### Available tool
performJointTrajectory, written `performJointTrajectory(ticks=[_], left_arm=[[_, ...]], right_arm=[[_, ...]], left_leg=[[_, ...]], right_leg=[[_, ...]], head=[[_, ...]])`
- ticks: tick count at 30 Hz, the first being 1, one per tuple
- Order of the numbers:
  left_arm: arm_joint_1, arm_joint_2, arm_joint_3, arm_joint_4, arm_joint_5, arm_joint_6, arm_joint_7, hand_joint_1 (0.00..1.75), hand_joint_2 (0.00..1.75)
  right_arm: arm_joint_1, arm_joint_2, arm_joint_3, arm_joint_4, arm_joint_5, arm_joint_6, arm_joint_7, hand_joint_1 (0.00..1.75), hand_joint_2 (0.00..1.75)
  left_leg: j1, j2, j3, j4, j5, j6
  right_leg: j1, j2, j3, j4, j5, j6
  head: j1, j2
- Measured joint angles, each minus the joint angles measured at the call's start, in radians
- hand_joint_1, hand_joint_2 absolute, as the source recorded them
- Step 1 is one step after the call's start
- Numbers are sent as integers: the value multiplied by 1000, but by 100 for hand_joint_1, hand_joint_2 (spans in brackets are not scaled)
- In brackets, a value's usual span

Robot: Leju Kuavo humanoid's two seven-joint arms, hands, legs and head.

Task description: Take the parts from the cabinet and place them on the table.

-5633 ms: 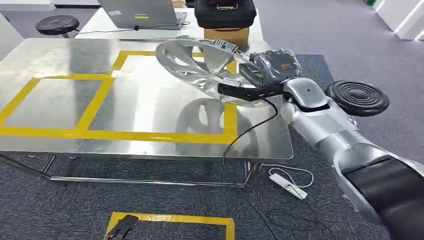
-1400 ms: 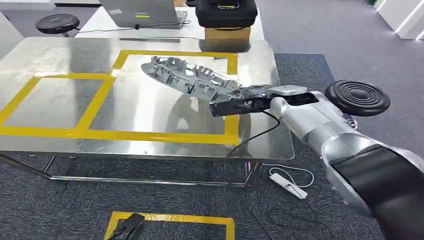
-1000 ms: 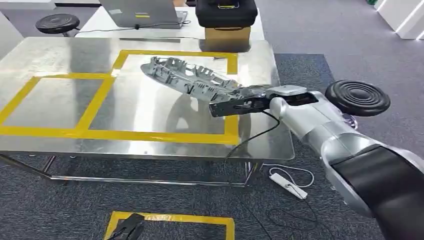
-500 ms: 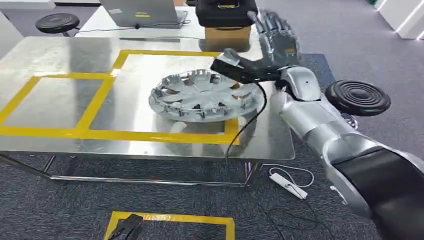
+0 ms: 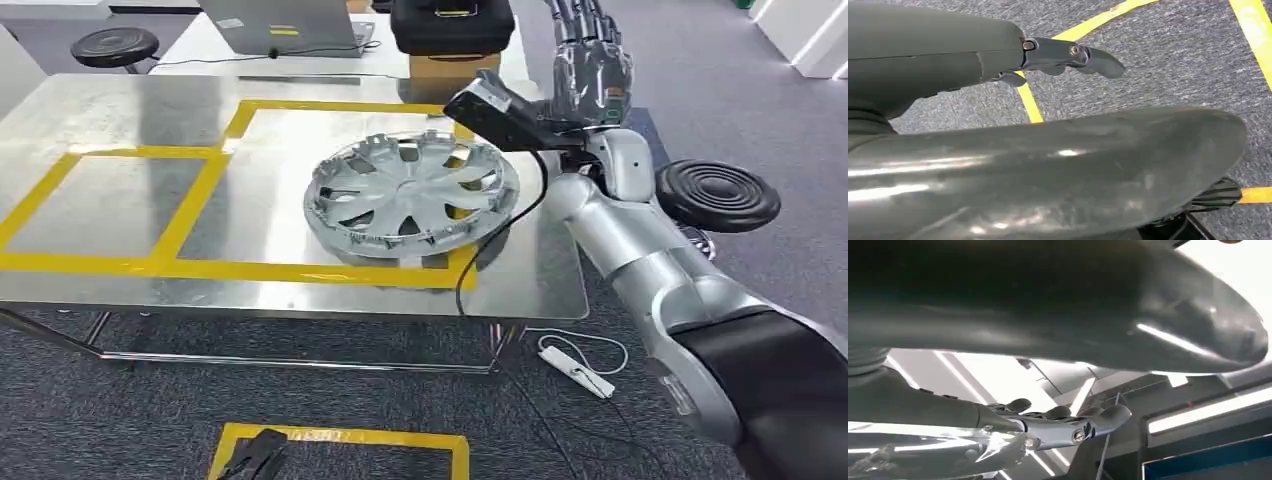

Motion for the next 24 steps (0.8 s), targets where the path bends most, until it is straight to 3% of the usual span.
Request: performJointTrajectory(ticks=[6, 12, 24], left_arm=[[0, 0, 0, 0, -1, 0, 6, 0, 0], [3, 0, 3, 0, 2, 2, 10, 0, 0], [7, 3, 11, 0, 15, 6, 20, 0, 0]], right_arm=[[18, 0, -17, -14, -22, 0, -14, 0, 0], [47, 0, -44, -34, -74, 56, -34, 0, 0], [88, -8, -64, -39, -69, 60, -27, 0, 0]], left_leg=[[0, 0, 0, 0, 0, 0], [0, 0, 0, 0, 0, 0], [-6, 0, 0, 1, -3, 5]], right_leg=[[0, 0, 0, 0, 0, 0], [0, 0, 0, 0, 0, 0], [-5, 0, 0, -1, 0, 4]], head=[[0, 0], [0, 0], [0, 0]])
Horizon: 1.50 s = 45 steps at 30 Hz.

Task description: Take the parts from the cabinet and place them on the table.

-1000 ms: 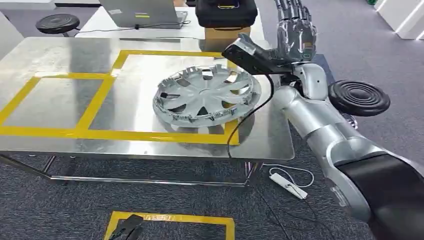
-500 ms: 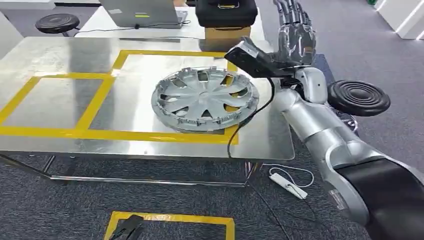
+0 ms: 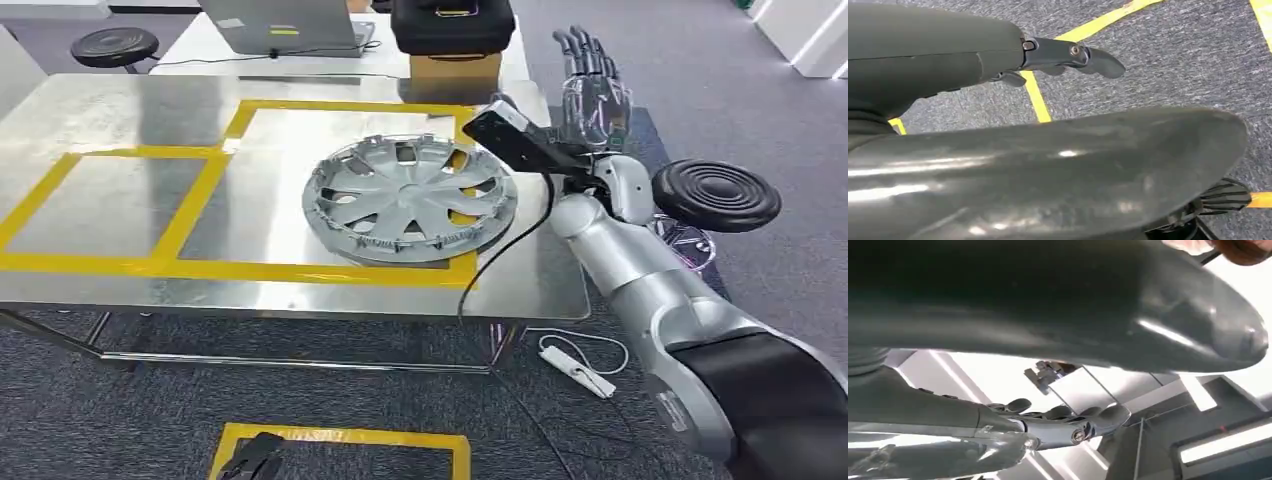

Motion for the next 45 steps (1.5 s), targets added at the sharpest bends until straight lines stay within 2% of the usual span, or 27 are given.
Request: performJointTrajectory(ticks=[5, 7, 9, 11, 12, 13, 14, 16, 17, 18, 22, 24, 26, 27, 28, 29, 31, 32, 33, 35, 37, 38, 39, 41, 42, 43, 45], left_arm=[[-1, 1, 8, 0, -3, 0, -1, 0, 0], [-3, -2, 9, 0, -4, 0, -2, 0, 0], [-5, -1, 9, 0, -5, 2, -3, 0, 0], [-5, -2, 10, 0, -5, 2, -3, 0, 0], [-5, -2, 10, 0, -6, 2, -3, 0, 0], [-5, -2, 10, 0, -6, 2, -3, 0, 0], [-5, -2, 10, 0, -6, 2, -3, 0, 0], [-5, -3, 10, 0, -7, 2, -3, 0, 0], [-5, -1, 10, 0, -7, 2, -3, 0, 0], [-7, 0, 10, 0, -8, 3, -3, 0, 0], [-8, 0, 10, 0, -10, 3, -5, 0, 0], [-11, 0, 10, 0, -12, 3, -6, 0, 0], [-14, 0, 10, 0, -13, 3, -6, 0, 0], [-13, 0, 10, 0, -13, 3, -6, 0, 0], [-13, 0, 10, 0, -14, 3, -6, 0, 0], [-13, -1, 10, 0, -14, 3, -6, 0, 0], [-14, 0, 10, 0, -14, 3, -7, 0, 0], [-15, 0, 10, 0, -14, 4, -8, 0, 0], [-17, 0, 10, 0, -14, 5, -8, 0, 0], [-17, -2, 10, 0, -14, 6, -8, 0, 0], [-14, 0, 10, 0, -14, 8, -9, 0, 0], [-14, 0, 10, 0, -13, 10, -9, 0, 0], [-14, 0, 11, 0, -12, 11, -11, 0, 0], [-14, 0, 11, 0, -12, 11, -12, 0, 0], [-13, 0, 11, 0, -12, 11, -12, 0, 0], [-12, 0, 12, 0, -11, 11, -12, 0, 0], [-9, 0, 13, 0, -8, 11, -13, 0, 0]], right_arm=[[0, -6, -1, 0, 6, 0, 2, 0, 0], [-1, -10, -2, 0, 7, -1, 3, 0, 0], [-3, -16, -2, 0, 8, -3, 3, 0, 0], [3, -19, -2, 2, 8, -4, 4, 0, 0], [9, -21, -2, 2, 8, -4, 4, 0, 0], [14, -24, -2, 3, 9, -5, 5, 0, 0], [15, -25, -2, 3, 9, -6, 6, 0, 0], [13, -26, -2, 3, 10, -8, 6, 0, 0], [12, -29, -2, 3, 10, -10, 6, 0, 0], [11, -31, -2, 3, 10, -11, 6, 0, 0], [16, -34, -4, 3, 10, -15, 7, 0, 0], [16, -34, -6, 3, 11, -16, 6, 0, 0], [18, -34, -8, 3, 11, -16, 5, 0, 0], [21, -34, -10, 5, 11, -17, 5, 0, 0], [24, -34, -11, 5, 10, -18, 3, 0, 0], [27, -34, -13, 5, 9, -19, 1, 0, 0], [28, -34, -18, 5, 6, -22, -3, 0, 0], [28, -34, -20, 5, 5, -26, -7, 0, 0], [28, -35, -22, 5, 4, -32, -10, 0, 0], [35, -37, -26, 5, -1, -37, -15, 0, 0], [50, -40, -27, 5, -8, -40, -21, 0, 0], [56, -45, -29, 5, -12, -42, -25, 0, 0], [60, -48, -31, 5, -14, -42, -27, 0, 0], [68, -48, -33, 5, -17, -46, -32, 0, 0], [73, -48, -34, 5, -18, -46, -32, 0, 0], [81, -50, -35, 5, -20, -46, -33, 0, 0], [92, -50, -42, 5, -29, -47, -38, 0, 0]], left_leg=[[-8, 0, 0, 2, 3, 12], [6, 6, 6, -18, 18, 21], [9, 9, 6, -20, 21, 25], [13, 12, 6, -20, 21, 24], [15, 12, 6, -20, 20, 23], [20, 12, 6, -19, 19, 20], [25, 12, 6, -17, 18, 14], [36, 12, 7, -7, 9, -2], [37, 12, 5, -1, 4, -13], [33, 11, -1, 1, 3, -24], [36, 10, -6, 4, 6, -46], [32, 12, -34, 75, -57, -45], [26, 12, -108, 244, -141, -42], [25, 12, -138, 309, -162, -39], [23, 12, -147, 328, -159, -36], [22, 12, -133, 305, -132, -30], [14, 12, -51, 156, -52, -14], [9, 12, 0, 74, -32, -5], [4, 12, 25, 32, -37, -3], [4, 12, 14, 27, -33, -6], [6, 12, 11, 18, -18, 8], [9, 13, 8, 15, -10, 12], [9, 13, 2, 15, -4, 20], [9, 13, -12, 15, 8, 24], [9, 13, -20, 15, 13, 25], [9, 13, -27, 15, 19, 24], [9, 13, -37, 16, 27, 22]], right_leg=[[-8, 1, 1, -3, 5, 12], [-7, 2, -9, -3, -1, 18], [-7, -3, -43, 84, -63, 27], [-13, -5, -116, 249, -132, 38], [-17, -6, -140, 304, -144, 43], [-21, -7, -141, 303, -129, 48], [-25, -8, -114, 253, -91, 54], [-37, -14, -20, 78, -11, 68], [-40, -18, 10, 22, -25, 84], [-31, -4, 19, 29, -20, 64], [-31, -2, 0, 34, -28, 18], [-32, -1, -2, 31, -24, 6], [-26, -2, -8, 31, -19, -2], [-22, -2, -13, 31, -16, -7], [-18, -2, -17, 31, -12, -11], [-15, -2, -22, 31, -8, -12], [-12, -1, -29, 31, 0, -9], [-13, -1, -32, 31, 4, -6], [-6, 1, -39, 33, 7, -2], [-7, 0, -41, 31, 19, 11], [-8, -1, -40, 20, 31, 25], [-10, -3, -50, 29, 13, 29], [-10, -6, -65, 73, -32, 33], [-11, -6, -117, 231, -129, 41], [-11, -6, -138, 299, -158, 44], [-12, -7, -141, 329, -165, 45], [-11, -7, -76, 250, -123, 42]], head=[[0, 0], [-1, 0], [7, 0], [6, 0], [7, 0], [6, 0], [7, 0], [7, 0], [10, 0], [16, 0], [11, 0], [6, 0], [2, 0], [1, 0], [2, 0], [2, 0], [2, 0], [2, 0], [2, 0], [2, 0], [2, 0], [5, 0], [10, 0], [10, 0], [11, 0], [10, 0], [11, 0]])
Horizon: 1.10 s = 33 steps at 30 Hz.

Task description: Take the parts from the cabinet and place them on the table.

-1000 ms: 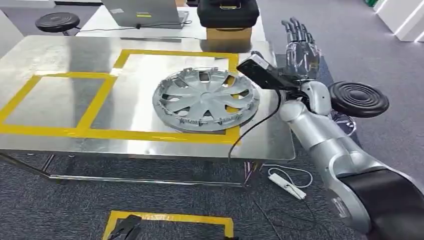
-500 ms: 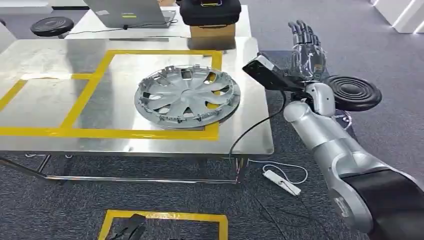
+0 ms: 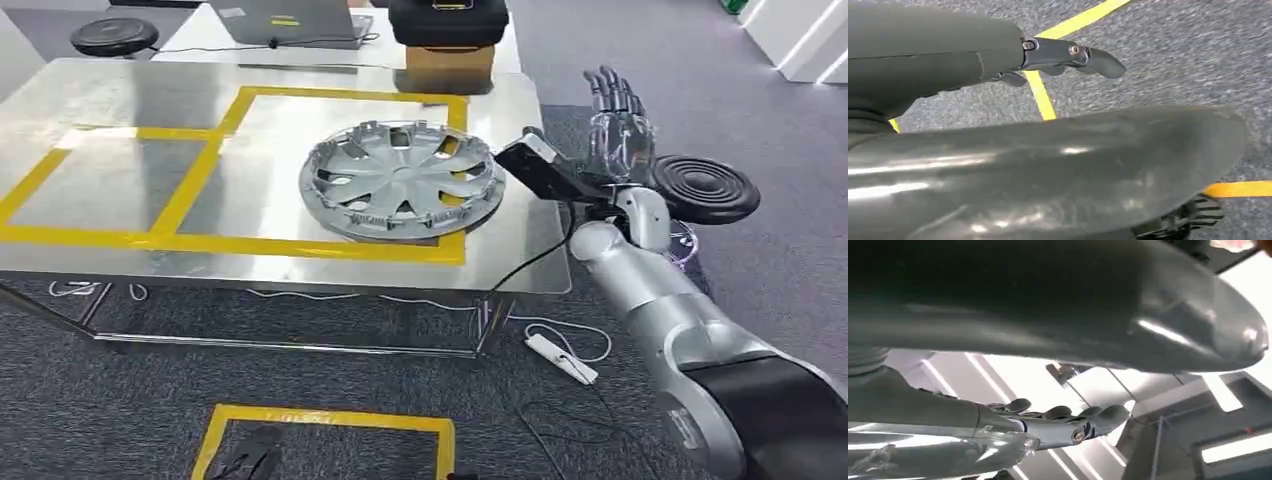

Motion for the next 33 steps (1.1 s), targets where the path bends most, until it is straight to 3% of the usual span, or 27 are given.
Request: performJointTrajectory(ticks=[2, 3, 4, 5, 7, 8, 9, 11, 12, 13, 14, 15, 17, 18, 19, 22, 23, 24, 25, 27, 28, 29, 30, 32, 33], left_arm=[[2, 0, 1, 0, 2, 0, -2, 0, 0], [2, 0, 1, 0, 2, 0, -2, 0, 0], [1, 0, 2, 0, 2, 0, -2, 0, 0], [2, 1, 2, 0, 2, 0, -2, 0, 0], [5, 1, 3, 0, 3, 0, -2, 0, 0], [8, 3, 3, 0, 4, 1, -2, 0, 0], [8, 3, 4, 0, 5, 1, -3, 0, 0], [8, 5, 5, 0, 5, 1, -5, 0, 0], [9, 5, 5, 0, 5, 1, -5, 0, 0], [11, 5, 5, 0, 5, 1, -5, 0, 0], [12, 5, 5, 0, 5, 1, -5, 0, 0], [12, 5, 6, 0, 5, 1, -6, 0, 0], [11, 7, 6, 0, 4, 1, -8, 0, 0], [9, 6, 6, 0, 3, 1, -9, 0, 0], [8, 5, 6, 0, 3, 1, -10, 0, 0], [13, 6, 6, 0, 3, 2, -11, 0, 0], [13, 7, 7, 0, 3, 2, -11, 0, 0], [13, 7, 7, 0, 3, 2, -11, 0, 0], [13, 8, 7, 0, 3, 2, -11, 0, 0], [13, 8, 7, 0, 3, 2, -11, 0, 0], [14, 8, 7, 0, 3, 2, -11, 0, 0], [15, 8, 7, 0, 3, 2, -11, 0, 0], [16, 8, 7, 0, 3, 2, -11, 0, 0], [16, 8, 7, 0, 3, 3, -11, 0, 0], [15, 8, 7, 0, 3, 3, -11, 0, 0]], right_arm=[[4, 0, -4, -9, -6, -2, -7, 0, 0], [4, 0, -6, -13, -8, -3, -10, 0, 0], [8, 0, -7, -16, -10, -5, -14, 0, 0], [11, 0, -8, -17, -13, -6, -16, 0, 0], [23, -5, -10, -23, -18, -7, -22, 0, 0], [27, -5, -11, -29, -23, -7, -25, 0, 0], [27, -5, -12, -33, -24, -7, -29, 0, 0], [38, -5, -15, -41, -27, -8, -33, 0, 0], [46, -6, -16, -44, -29, -8, -34, 0, 0], [55, -6, -18, -47, -30, -8, -35, 0, 0], [64, -8, -19, -51, -31, -8, -36, 0, 0], [71, -9, -19, -57, -32, -8, -37, 0, 0], [78, -13, -25, -70, -34, -9, -39, 0, 0], [78, -15, -27, -77, -35, -10, -40, 0, 0], [78, -20, -30, -84, -36, -11, -40, 0, 0], [91, -28, -34, -88, -39, -14, -43, 0, 0], [98, -34, -34, -89, -40, -14, -43, 0, 0], [102, -39, -35, -90, -41, -14, -44, 0, 0], [102, -39, -35, -92, -42, -15, -44, 0, 0], [104, -43, -35, -94, -42, -15, -45, 0, 0], [109, -46, -35, -94, -43, -15, -45, 0, 0], [114, -49, -36, -94, -44, -16, -45, 0, 0], [116, -52, -37, -95, -45, -16, -45, 0, 0], [115, -57, -42, -103, -50, -16, -47, 0, 0], [112, -60, -47, -111, -54, -16, -47, 0, 0]], left_leg=[[0, 0, -4, 1, 5, -7], [-4, 0, -9, 1, 9, -13], [-3, 0, -9, 0, 15, -20], [-2, 0, -9, 1, 20, -25], [-2, -1, -10, -7, 31, -38], [-1, 0, -17, -5, 24, -41], [-2, -1, -29, 23, -14, -47], [0, -1, -89, 177, -113, -55], [0, -1, -117, 252, -146, -58], [0, -1, -131, 298, -160, -59], [0, -1, -119, 294, -147, -59], [0, -1, -88, 250, -116, -58], [1, 0, 20, 87, -55, -57], [2, -1, 71, 17, -57, -57], [-2, -8, 76, -5, -58, -45], [-6, -8, 61, -4, -48, -22], [0, -6, 57, -10, -38, -9], [-1, -6, 51, -10, -32, -1], [-1, -5, 44, -9, -25, 4], [-2, -5, 25, -9, -11, 8], [-3, -5, 16, -8, -4, 8], [-4, -5, 8, -8, 2, 8], [-4, -5, 2, -8, 8, 7], [-5, -6, -8, -7, 17, 3], [-5, -5, -9, -7, 21, -1]], right_leg=[[0, -1, 122, -183, 53, -6], [4, -1, 159, -233, 33, -11], [8, 1, 150, -227, 52, -20], [9, 1, 147, -231, 50, -22], [10, 1, 142, -234, 59, -36], [1, 0, 140, -243, 70, -49], [0, 1, 133, -245, 76, -54], [1, 1, 116, -245, 89, -58], [1, 0, 107, -245, 95, -59], [1, 0, 97, -245, 103, -59], [1, 0, 88, -244, 110, -58], [1, 0, 78, -244, 117, -56], [-3, 1, 66, -243, 129, -47], [0, 1, 60, -242, 133, -41], [3, 1, 53, -240, 139, -36], [1, 1, 52, -252, 162, -17], [-1, 1, 47, -249, 159, -12], [-2, -1, 35, -227, 125, -8], [-2, -1, 17, -172, 76, -5], [-2, -2, -42, 7, -21, 2], [-2, -1, -55, 63, -41, 2], [-2, -1, -46, 67, -37, 1], [-1, -1, -14, 32, -17, -2], [2, -1, 107, -146, 43, -13], [6, -2, 161, -235, 38, -21]], head=[[0, 0], [-1, 0], [-3, 0], [1, 0], [1, 0], [2, 0], [-3, 0], [-8, 0], [-8, 0], [-8, 0], [-8, 0], [-8, 0], [-8, 0], [-9, 0], [-9, 0], [-8, 0], [-10, 0], [-5, 0], [-2, 0], [-2, 0], [-3, 0], [-2, 0], [-2, 0], [-3, 0], [-2, 0]])
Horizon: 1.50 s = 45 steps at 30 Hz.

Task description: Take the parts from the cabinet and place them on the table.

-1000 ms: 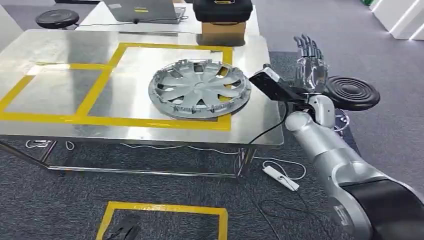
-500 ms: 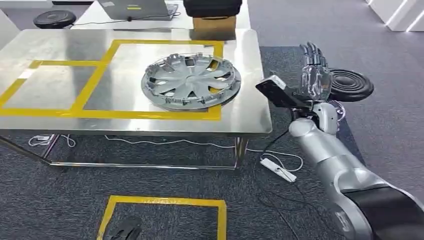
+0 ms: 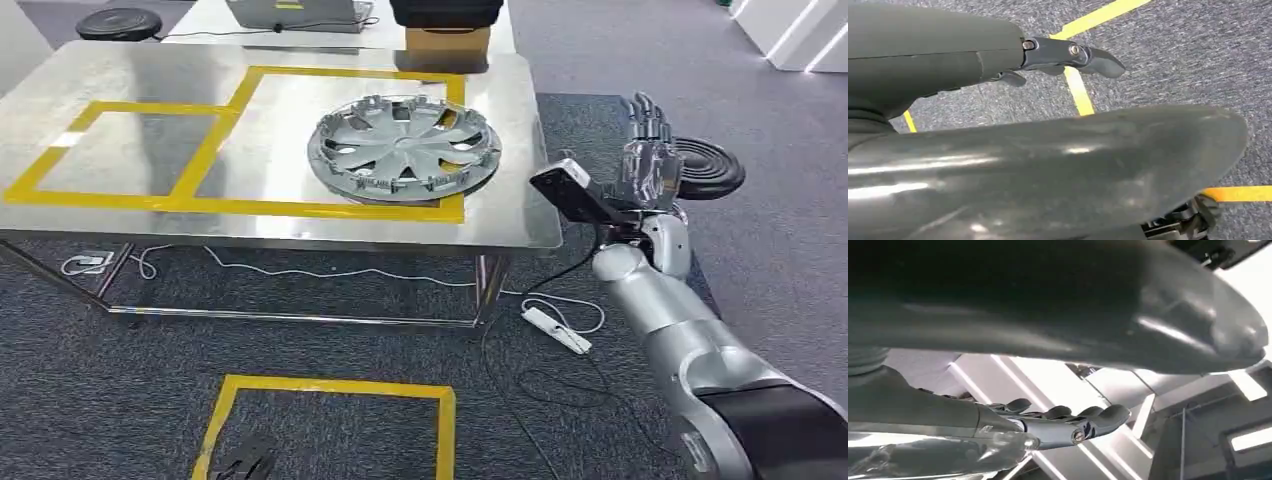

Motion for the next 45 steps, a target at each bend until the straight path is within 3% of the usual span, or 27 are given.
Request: performJointTrajectory(ticks=[1, 3, 5, 7, 9, 10, 11, 13, 15, 16, 17, 20, 21, 22, 24, 26, 28, 30, 31, 33, 35, 36, 37, 39, 41, 43, 45], left_arm=[[-1, 0, 0, 0, 0, 0, 0, 0, 0], [-1, 0, 0, 0, 0, 0, -2, 0, 0], [0, -1, 0, 0, 0, 0, -3, 0, 0], [0, 0, 2, 0, 3, 2, -5, 0, 0], [0, 0, 2, 0, 3, 3, -6, 0, 0], [0, 0, 3, 0, 3, 4, -7, 0, 0], [1, 0, 4, 0, 6, 5, -8, 0, 0], [2, 4, 5, 0, 11, 8, -11, 0, 0], [4, 6, 6, 0, 13, 12, -18, 0, 0], [4, 3, 8, 0, 14, 13, -19, 0, 0], [6, 3, 13, 0, 16, 15, -21, 0, 0], [18, 8, 23, 0, 25, 19, -26, 0, 0], [20, 8, 24, 0, 27, 19, -27, 0, 0], [22, 9, 25, 0, 31, 19, -29, 0, 0], [29, 10, 30, 0, 37, 22, -31, 0, 0], [38, 11, 39, 0, 45, 22, -35, 0, 0], [49, 11, 47, 0, 54, 26, -43, 0, 0], [55, 11, 50, 0, 59, 32, -48, 0, 0], [54, 8, 52, 0, 62, 33, -51, 0, 0], [54, 7, 58, 0, 66, 34, -56, 0, 0], [60, 7, 68, 0, 68, 35, -60, 0, 0], [63, 9, 72, 0, 69, 35, -61, 0, 0], [65, 11, 72, 0, 69, 36, -63, 0, 0], [65, 14, 74, 0, 72, 37, -64, 0, 0], [66, 16, 76, 0, 75, 37, -65, 0, 0], [69, 17, 79, 0, 80, 39, -72, 0, 0], [68, 17, 80, 0, 84, 39, -77, 0, 0]], right_arm=[[-2, -1, -3, -6, -2, 0, -2, 0, 0], [-2, -9, -11, -11, -4, 0, -2, 0, 0], [4, -14, -16, -25, -8, 0, -2, 0, 0], [3, -17, -24, -35, -13, 1, -5, 0, 0], [14, -21, -33, -43, -19, 1, -7, 0, 0], [25, -25, -38, -48, -25, 1, -10, 0, 0], [39, -31, -45, -57, -37, 0, -13, 0, 0], [63, -43, -62, -78, -56, 0, -21, 0, 0], [82, -55, -79, -110, -77, 1, -31, 0, 0], [91, -63, -90, -131, -88, 0, -34, 0, 0], [100, -71, -102, -146, -99, 0, -38, 0, 0], [168, -84, -141, -203, -145, -1, -59, 0, 0], [195, -89, -155, -221, -158, -1, -66, 0, 0], [219, -93, -170, -240, -169, -1, -71, 0, 0], [262, -95, -203, -271, -214, 15, -75, 0, 0], [324, -94, -238, -286, -271, 46, -86, 0, 0], [394, -88, -280, -274, -335, 72, -119, 0, 0], [436, -76, -337, -212, -392, 106, -187, 0, 0], [444, -72, -365, -165, -409, 113, -224, 0, 0], [472, -62, -421, -73, -437, 134, -258, 0, 0], [497, -53, -463, 26, -456, 156, -254, 0, 0], [510, -43, -482, 69, -462, 167, -251, 0, 0], [523, -36, -499, 107, -465, 171, -241, 0, 0], [549, -23, -530, 180, -475, 197, -221, 0, 0], [578, -10, -557, 241, -475, 211, -180, 0, 0], [606, 4, -572, 291, -475, 253, -124, 0, 0], [632, 21, -587, 332, -473, 286, -73, 0, 0]], left_leg=[[-3, 0, -5, 0, 5, -6], [3, 1, -7, -1, 16, -20], [1, 0, -10, -8, 26, -33], [3, 1, -34, 46, -44, -42], [5, 1, -91, 202, -135, -49], [5, 1, -114, 273, -165, -52], [6, 1, -116, 299, -167, -53], [8, 2, -58, 222, -116, -56], [16, 4, 59, 46, -62, -67], [14, -2, 88, 2, -76, -68], [12, -9, 74, 6, -68, -49], [11, -9, 63, 3, -61, -23], [12, -9, 59, 2, -54, -12], [11, -9, 52, 2, -48, -4], [7, -10, 37, 2, -36, 5], [3, -10, 22, 3, -25, 8], [2, -12, 12, 4, -17, 8], [1, -13, 10, 4, -12, 3], [0, -11, 6, 4, -7, -2], [2, -11, 3, 2, 3, -14], [4, -11, 2, -4, 15, -27], [4, -9, -4, -1, 8, -31], [1, -8, -14, 20, -30, -40], [4, -7, -65, 157, -134, -52], [5, -6, -97, 275, -186, -60], [7, -6, -58, 249, -138, -66], [11, -5, 48, 97, -80, -72]], right_leg=[[3, 0, 17, -16, 1, 1], [10, 1, 7, -14, 9, -5], [6, 0, 4, -27, 27, -24], [-1, -2, -10, -33, 44, -35], [-1, -2, -29, -33, 58, -35], [-1, -2, -38, -33, 65, -35], [-2, -3, -47, -32, 73, -34], [-6, -4, -66, -31, 86, -27], [-9, -3, -78, -24, 95, -14], [-6, -4, -92, -19, 97, -8], [-5, -3, -95, -17, 105, -4], [-10, -2, -96, -26, 122, 14], [-13, -2, -105, -18, 103, 18], [-12, -3, -122, 24, 56, 21], [-10, -2, -178, 185, -44, 24], [-10, -2, -201, 294, -89, 20], [-6, -2, -135, 227, -52, 11], [3, -2, -10, 49, 3, -5], [9, -4, 29, -18, -18, -16], [15, -4, 27, -23, -4, -10], [17, -4, 23, -27, 8, -20], [5, -7, 22, -42, 22, -27], [6, -8, 16, -45, 30, -30], [4, -11, -4, -45, 43, -36], [3, -15, -22, -44, 51, -36], [-1, -15, -39, -42, 62, -31], [-9, -14, -50, -36, 70, -21]], head=[[-3, 0], [2, 0], [2, 0], [-1, 0], [-1, 0], [-1, 0], [0, 0], [0, 0], [-1, 0], [-5, 0], [0, 0], [-4, 0], [-2, 0], [0, 0], [0, 0], [0, 0], [1, 0], [0, 0], [0, 0], [2, 0], [4, 0], [5, 0], [0, 0], [-3, 0], [-3, 0], [-3, 0], [-3, 0]])
